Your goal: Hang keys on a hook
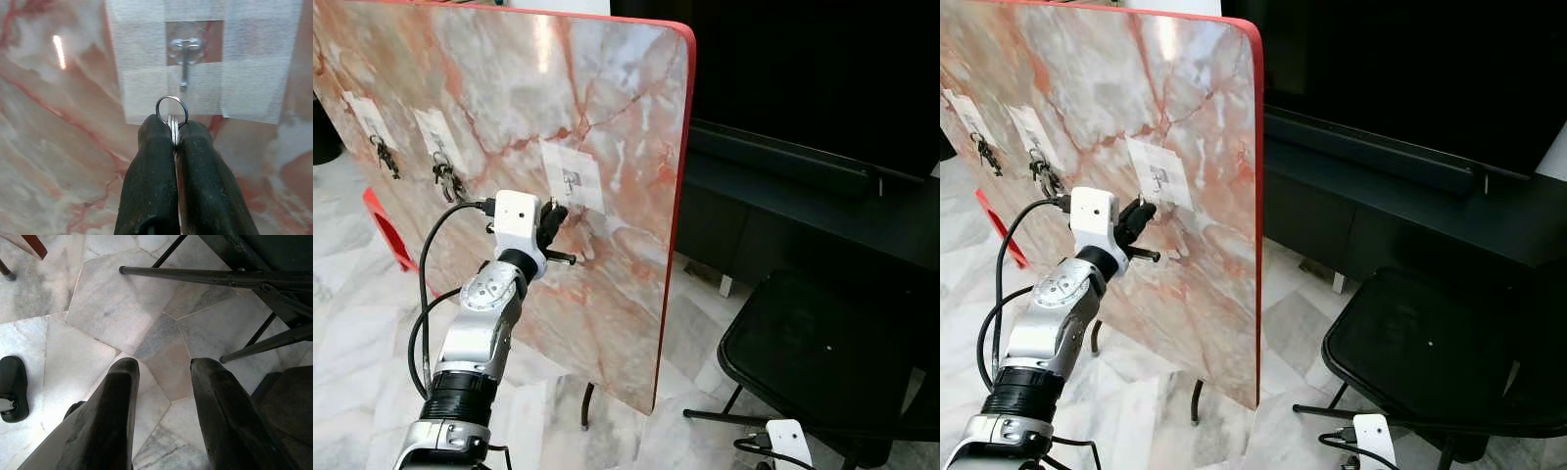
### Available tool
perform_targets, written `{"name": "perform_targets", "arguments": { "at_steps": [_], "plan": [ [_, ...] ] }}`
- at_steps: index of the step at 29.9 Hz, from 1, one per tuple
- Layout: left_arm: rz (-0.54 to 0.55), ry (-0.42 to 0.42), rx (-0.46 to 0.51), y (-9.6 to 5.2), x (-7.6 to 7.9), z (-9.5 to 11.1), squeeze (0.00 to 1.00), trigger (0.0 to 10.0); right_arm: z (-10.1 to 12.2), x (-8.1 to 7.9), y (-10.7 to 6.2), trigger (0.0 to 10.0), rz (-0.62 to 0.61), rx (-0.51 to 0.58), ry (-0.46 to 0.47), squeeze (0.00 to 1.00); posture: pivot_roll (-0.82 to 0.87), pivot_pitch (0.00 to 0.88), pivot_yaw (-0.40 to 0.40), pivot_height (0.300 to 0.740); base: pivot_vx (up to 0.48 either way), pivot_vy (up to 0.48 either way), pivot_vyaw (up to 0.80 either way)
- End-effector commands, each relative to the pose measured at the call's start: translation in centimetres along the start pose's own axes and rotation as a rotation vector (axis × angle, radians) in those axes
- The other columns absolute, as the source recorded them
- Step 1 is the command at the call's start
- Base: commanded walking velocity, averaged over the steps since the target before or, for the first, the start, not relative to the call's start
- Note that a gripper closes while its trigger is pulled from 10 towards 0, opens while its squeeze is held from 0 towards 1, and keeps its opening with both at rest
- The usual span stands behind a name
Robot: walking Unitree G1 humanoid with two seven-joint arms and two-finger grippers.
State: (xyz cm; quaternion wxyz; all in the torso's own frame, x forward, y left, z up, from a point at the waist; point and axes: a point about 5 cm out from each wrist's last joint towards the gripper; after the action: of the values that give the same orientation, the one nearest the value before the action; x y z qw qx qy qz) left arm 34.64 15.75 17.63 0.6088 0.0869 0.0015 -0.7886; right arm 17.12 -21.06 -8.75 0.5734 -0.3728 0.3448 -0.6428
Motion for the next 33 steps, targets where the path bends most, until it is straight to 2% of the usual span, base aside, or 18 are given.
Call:
{"name": "perform_targets", "arguments": {
  "at_steps": [1, 15, 33],
  "plan": [
    [-0.004, 0.03, 0.0, 0.38, 0.05, 0.27, 0.0, 10.0, -0.06, 0.04, -0.01, 10.0, 0.0, -0.002, 0.008, 0.0, -0.06, 0.0, 0.02, 0.723, 0.0, 0.0, 0.0],
    [0.048, 0.06, 0.006, 0.69, -0.18, 0.68, 0.0, 10.0, -0.09, 0.01, -0.01, 10.0, -0.001, -0.002, 0.007, 0.0, -0.06, 0.0, 0.02, 0.723, 0.0, 0.0, 0.0],
    [0.034, 0.086, 0.001, 1.23, 0.27, 1.19, 0.0, 10.0, -0.07, 0.02, -0.01, 10.0, -0.001, -0.004, 0.008, 0.0, -0.06, 0.0, 0.021, 0.723, 0.0, 0.0, 0.0]
  ]
}}
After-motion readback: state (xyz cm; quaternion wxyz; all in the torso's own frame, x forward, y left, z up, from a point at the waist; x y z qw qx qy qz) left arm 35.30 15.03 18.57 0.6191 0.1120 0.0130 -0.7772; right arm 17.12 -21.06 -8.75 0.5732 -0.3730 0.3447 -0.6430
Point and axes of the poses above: a point about 5 cm out from each wrist's last joint towards the gripper, its own y axis pointing out of the wrist towards the gripper, its own z axis along the axis of the wrist's last joint, x = y × z, and after that the axes turned 4 degrees about y, right-handed
